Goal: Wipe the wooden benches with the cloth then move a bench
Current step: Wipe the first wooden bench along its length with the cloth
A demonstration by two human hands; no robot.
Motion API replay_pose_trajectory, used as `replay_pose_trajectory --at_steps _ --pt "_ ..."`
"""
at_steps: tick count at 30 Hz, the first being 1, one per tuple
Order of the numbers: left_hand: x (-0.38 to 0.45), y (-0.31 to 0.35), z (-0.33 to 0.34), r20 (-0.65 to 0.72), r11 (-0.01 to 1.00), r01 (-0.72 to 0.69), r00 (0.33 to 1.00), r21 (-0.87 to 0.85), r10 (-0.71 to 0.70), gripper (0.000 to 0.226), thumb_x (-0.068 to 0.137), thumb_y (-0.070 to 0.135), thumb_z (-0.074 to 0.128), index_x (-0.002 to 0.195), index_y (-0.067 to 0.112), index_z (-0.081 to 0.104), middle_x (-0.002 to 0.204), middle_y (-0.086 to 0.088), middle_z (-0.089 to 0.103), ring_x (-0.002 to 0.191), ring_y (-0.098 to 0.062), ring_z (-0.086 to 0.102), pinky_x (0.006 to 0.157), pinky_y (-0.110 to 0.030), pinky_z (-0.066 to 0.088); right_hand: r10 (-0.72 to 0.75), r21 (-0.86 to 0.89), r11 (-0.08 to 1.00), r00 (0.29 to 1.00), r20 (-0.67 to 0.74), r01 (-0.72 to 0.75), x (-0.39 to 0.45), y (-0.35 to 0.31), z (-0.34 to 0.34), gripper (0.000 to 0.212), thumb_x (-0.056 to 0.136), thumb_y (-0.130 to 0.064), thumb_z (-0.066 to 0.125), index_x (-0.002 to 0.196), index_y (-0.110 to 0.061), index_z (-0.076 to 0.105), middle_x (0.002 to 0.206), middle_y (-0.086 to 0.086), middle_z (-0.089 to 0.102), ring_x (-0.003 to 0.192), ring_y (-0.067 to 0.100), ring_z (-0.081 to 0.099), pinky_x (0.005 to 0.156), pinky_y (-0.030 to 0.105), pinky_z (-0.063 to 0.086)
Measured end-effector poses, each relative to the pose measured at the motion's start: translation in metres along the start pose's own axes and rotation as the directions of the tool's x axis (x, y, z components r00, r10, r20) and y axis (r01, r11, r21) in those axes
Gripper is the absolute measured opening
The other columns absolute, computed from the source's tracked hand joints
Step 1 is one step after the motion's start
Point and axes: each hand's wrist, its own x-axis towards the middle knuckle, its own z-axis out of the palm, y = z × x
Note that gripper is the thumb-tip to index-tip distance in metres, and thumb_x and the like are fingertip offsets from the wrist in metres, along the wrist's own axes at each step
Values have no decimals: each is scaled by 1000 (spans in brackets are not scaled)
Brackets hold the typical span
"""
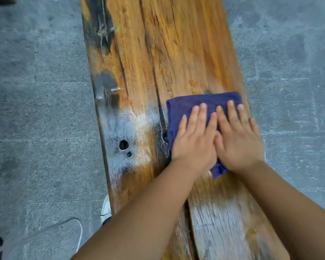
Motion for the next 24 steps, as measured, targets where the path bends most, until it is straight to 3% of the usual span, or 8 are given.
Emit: replay_pose_trajectory --at_steps 5,10,15,19,24 --pt "14 24 7 -19 1000 -29 999 10 30 60 99 38 11 155 18 8 164 -10 -6 149 -26 -11 120 -44 -7 50 52 997 999 -2 -50 1 25 -2 64 94 -45 20 153 -22 25 163 8 13 149 30 11 115 52 19" --pt "9 1 4 -49 999 -24 998 29 26 57 101 39 17 156 22 9 164 -6 -6 150 -24 -10 120 -41 -6 75 2 997 997 20 -75 2 -1 -4 65 94 -44 17 155 -21 19 162 13 11 149 32 8 118 50 13" --pt "-17 -76 -16 -59 991 93 994 91 -88 58 100 39 11 155 22 9 164 -5 -2 150 -23 -5 120 -40 -2 -56 42 998 998 40 54 17 -80 2 65 95 -46 17 155 -21 15 162 15 7 150 33 6 118 49 11" --pt "-43 -151 -44 -92 975 213 974 56 -207 58 99 39 15 153 20 23 163 -10 13 150 -28 10 119 -43 10 -165 100 982 985 40 160 37 -163 10 65 95 -48 11 155 -25 3 164 11 -1 150 29 -3 120 49 6" --pt "-57 -193 -56 -77 948 318 945 -22 -319 59 99 37 18 155 20 16 163 -11 3 150 -33 2 120 -48 11 -304 100 949 952 38 299 57 -210 12 62 96 -49 15 155 -29 9 164 8 1 150 28 -2 120 47 3"
